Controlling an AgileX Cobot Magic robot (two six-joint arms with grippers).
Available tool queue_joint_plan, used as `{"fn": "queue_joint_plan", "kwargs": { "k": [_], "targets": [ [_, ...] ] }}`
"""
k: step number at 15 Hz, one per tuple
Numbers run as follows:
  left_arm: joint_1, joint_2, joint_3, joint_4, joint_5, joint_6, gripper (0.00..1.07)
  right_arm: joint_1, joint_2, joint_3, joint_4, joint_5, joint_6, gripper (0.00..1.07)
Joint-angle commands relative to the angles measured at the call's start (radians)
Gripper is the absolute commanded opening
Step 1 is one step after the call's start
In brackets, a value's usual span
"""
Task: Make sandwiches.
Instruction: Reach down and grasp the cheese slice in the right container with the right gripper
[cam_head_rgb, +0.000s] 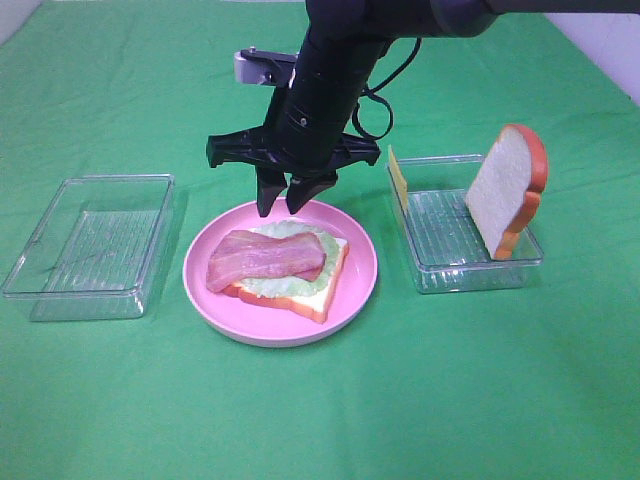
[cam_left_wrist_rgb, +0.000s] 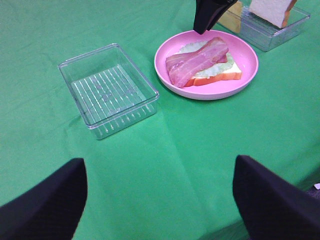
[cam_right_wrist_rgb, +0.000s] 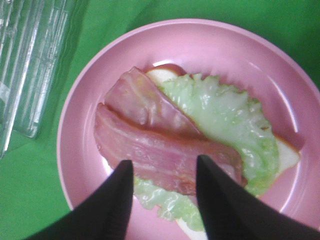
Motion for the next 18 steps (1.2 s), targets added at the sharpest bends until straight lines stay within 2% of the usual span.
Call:
{"fn": "queue_joint_plan", "kwargs": {
  "k": [1, 2, 5, 8, 13, 18],
  "targets": [
    [-0.001, -0.007, 0.002, -0.003, -0.010, 0.002, 0.76, -0.003, -0.019, 0.001, -0.050, -0.001, 0.012, 0.64],
    [-0.001, -0.007, 0.002, -0.003, -0.010, 0.002, 0.76, -0.003, -0.029, -0.005, -0.066, 0.016, 0.012, 0.69],
    [-0.001, -0.007, 0.002, -0.003, -0.010, 0.002, 0.76, -0.014, -0.042, -0.093, -0.112, 0.153, 0.014, 0.69],
    [-0.001, -0.007, 0.002, -0.003, -0.010, 0.002, 0.76, -0.075, -0.042, -0.212, -0.143, 0.325, 0.013, 0.69],
    [-0.001, -0.007, 0.002, -0.003, -0.010, 0.002, 0.76, -0.190, 0.021, -0.221, -0.156, 0.347, -0.014, 0.68],
    [-0.001, -0.007, 0.002, -0.003, -0.010, 0.002, 0.76, -0.214, 0.057, -0.221, -0.166, 0.291, -0.025, 0.64]
  ]
}}
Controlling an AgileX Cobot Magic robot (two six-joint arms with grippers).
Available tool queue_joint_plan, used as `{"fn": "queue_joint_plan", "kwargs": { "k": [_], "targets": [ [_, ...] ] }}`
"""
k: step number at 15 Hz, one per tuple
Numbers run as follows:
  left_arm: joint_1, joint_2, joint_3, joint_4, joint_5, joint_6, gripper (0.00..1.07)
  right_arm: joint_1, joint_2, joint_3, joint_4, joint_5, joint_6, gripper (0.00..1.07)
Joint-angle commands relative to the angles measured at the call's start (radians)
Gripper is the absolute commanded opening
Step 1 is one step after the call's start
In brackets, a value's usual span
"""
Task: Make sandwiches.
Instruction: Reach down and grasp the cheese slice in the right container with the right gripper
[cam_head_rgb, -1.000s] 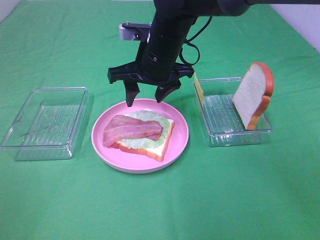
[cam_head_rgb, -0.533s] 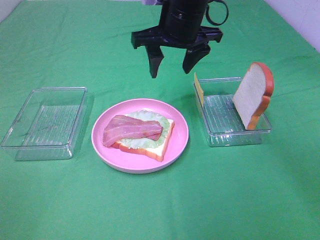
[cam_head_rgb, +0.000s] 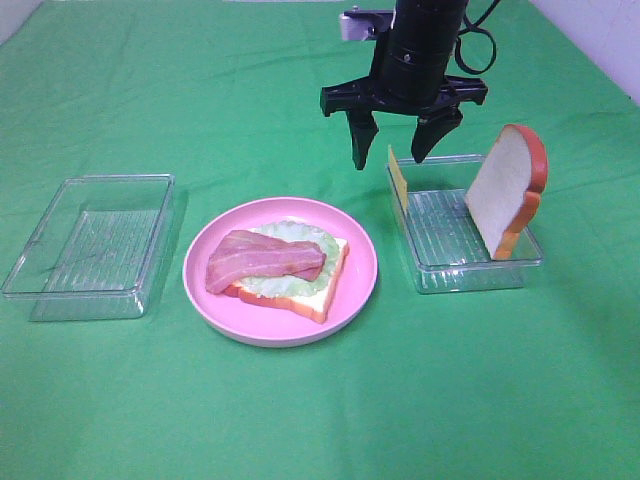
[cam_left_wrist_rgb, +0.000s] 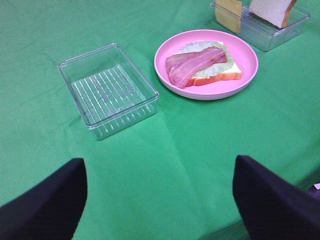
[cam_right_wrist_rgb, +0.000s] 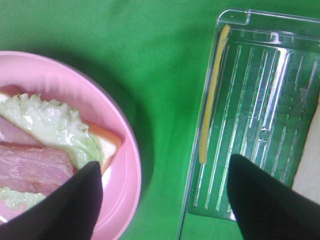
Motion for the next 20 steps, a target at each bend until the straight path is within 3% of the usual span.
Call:
{"fn": "queue_joint_plan", "kwargs": {
  "k": [1, 8, 14, 18, 20],
  "targets": [
    [-0.001, -0.007, 0.002, -0.003, -0.010, 0.002, 0.76, -0.020, 0.024, -0.008, -0.010, -0.026, -0.012, 0.64],
    [-0.001, -0.007, 0.002, -0.003, -0.010, 0.002, 0.76, -0.023, 0.078, -0.010, -0.026, -0.089, -0.015, 0.56],
    [-0.001, -0.007, 0.002, -0.003, -0.010, 0.002, 0.76, -0.023, 0.084, -0.011, -0.076, -0.088, -0.005, 0.31],
    [-0.001, -0.007, 0.002, -0.003, -0.010, 0.002, 0.76, -0.023, 0.084, -0.011, -0.076, -0.086, -0.006, 0.04],
    [-0.001, -0.007, 0.002, -0.003, -0.010, 0.002, 0.76, -0.023, 0.084, -0.011, -0.079, -0.087, -0.008, 0.00]
  ]
}}
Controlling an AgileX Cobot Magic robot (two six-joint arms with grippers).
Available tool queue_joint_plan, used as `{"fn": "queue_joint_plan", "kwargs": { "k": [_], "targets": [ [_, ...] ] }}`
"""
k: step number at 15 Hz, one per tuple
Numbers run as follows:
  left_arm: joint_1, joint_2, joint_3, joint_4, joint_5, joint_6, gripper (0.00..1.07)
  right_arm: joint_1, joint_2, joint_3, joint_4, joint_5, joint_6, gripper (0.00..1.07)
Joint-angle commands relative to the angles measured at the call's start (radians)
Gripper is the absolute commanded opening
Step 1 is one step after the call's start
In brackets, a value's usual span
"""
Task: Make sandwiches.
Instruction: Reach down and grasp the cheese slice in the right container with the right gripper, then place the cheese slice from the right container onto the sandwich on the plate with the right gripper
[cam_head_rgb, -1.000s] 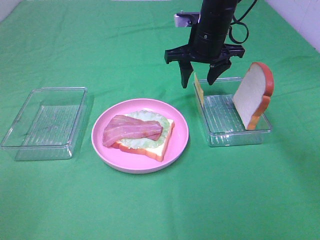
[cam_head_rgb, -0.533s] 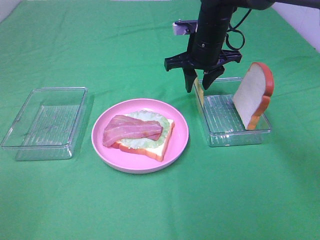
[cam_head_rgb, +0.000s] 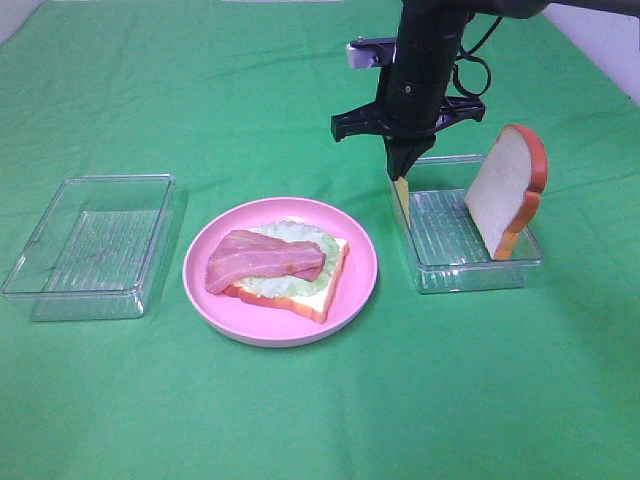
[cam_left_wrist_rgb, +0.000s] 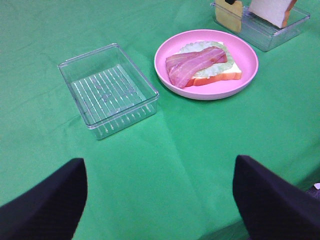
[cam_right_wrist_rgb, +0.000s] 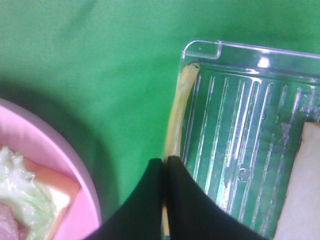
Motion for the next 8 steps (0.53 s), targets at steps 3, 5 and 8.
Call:
{"fn": "queue_joint_plan", "kwargs": {
  "k": [3, 5, 8],
  "targets": [
    [-0.001, -0.007, 0.002, -0.003, -0.010, 0.002, 0.76, -0.003, -0.010, -0.037, -0.017, 0.017, 0.000, 0.00],
    [-0.001, -0.007, 0.002, -0.003, -0.010, 0.002, 0.76, -0.003, -0.039, -0.066, -0.016, 0.050, -0.003, 0.00],
    [-0.001, -0.007, 0.002, -0.003, -0.010, 0.002, 0.76, -0.002, -0.109, -0.069, 0.042, 0.087, -0.063, 0.00]
  ]
}}
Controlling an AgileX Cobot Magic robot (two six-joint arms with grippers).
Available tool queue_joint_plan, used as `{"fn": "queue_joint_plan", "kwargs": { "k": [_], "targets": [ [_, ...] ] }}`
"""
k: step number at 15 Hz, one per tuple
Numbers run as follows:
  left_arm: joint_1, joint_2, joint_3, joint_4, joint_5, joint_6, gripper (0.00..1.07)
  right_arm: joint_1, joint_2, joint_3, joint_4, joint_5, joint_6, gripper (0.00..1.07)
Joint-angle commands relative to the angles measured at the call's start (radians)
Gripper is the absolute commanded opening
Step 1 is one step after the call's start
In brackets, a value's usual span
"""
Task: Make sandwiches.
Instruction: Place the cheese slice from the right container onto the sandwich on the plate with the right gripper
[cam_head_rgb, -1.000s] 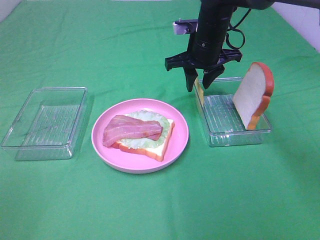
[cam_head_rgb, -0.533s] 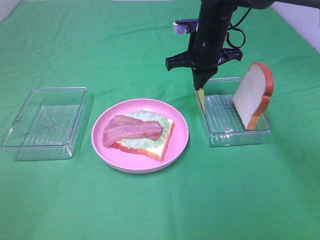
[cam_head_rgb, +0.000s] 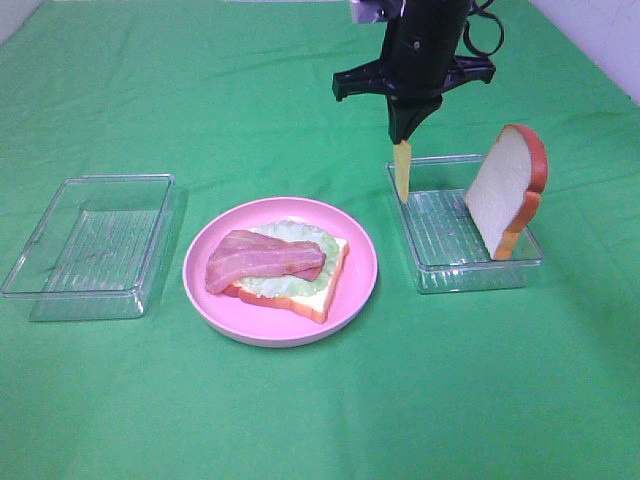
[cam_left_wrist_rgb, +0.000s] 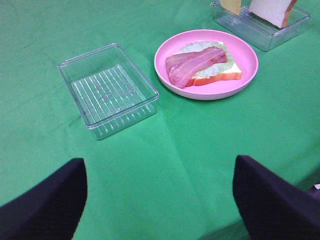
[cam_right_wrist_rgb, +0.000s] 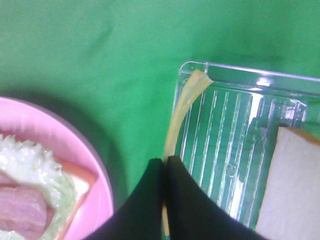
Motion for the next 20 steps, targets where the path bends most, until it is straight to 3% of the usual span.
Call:
{"fn": "queue_joint_plan", "kwargs": {
  "k": [1, 3, 4, 10, 15, 20],
  "targets": [
    [-0.001, -0.007, 0.002, -0.003, -0.010, 0.002, 0.76, -0.002, -0.053, -0.008, 0.057, 0.038, -0.063, 0.00],
    [-0.001, -0.007, 0.002, -0.003, -0.010, 0.002, 0.76, -0.001, -0.079, -0.008, 0.175, 0.071, -0.147, 0.00],
    [-0.001, -0.007, 0.002, -0.003, -0.010, 0.002, 0.76, -0.001, -0.070, -0.006, 0.322, 0.097, -0.219, 0.00],
    [-0.001, -0.007, 0.002, -0.003, -0.010, 0.002, 0.76, 0.015, -0.017, -0.005, 0.804, 0.122, -0.414, 0.00],
    [-0.001, -0.007, 0.002, -0.003, -0.010, 0.002, 0.76, 0.097, 0.063, -0.005, 0.787, 0.122, -0.419, 0.00],
    [-0.001, -0.007, 0.002, -0.003, -0.010, 0.002, 0.76, 0.105, 0.141, -0.005, 0.690, 0.122, -0.338, 0.00]
  ]
}}
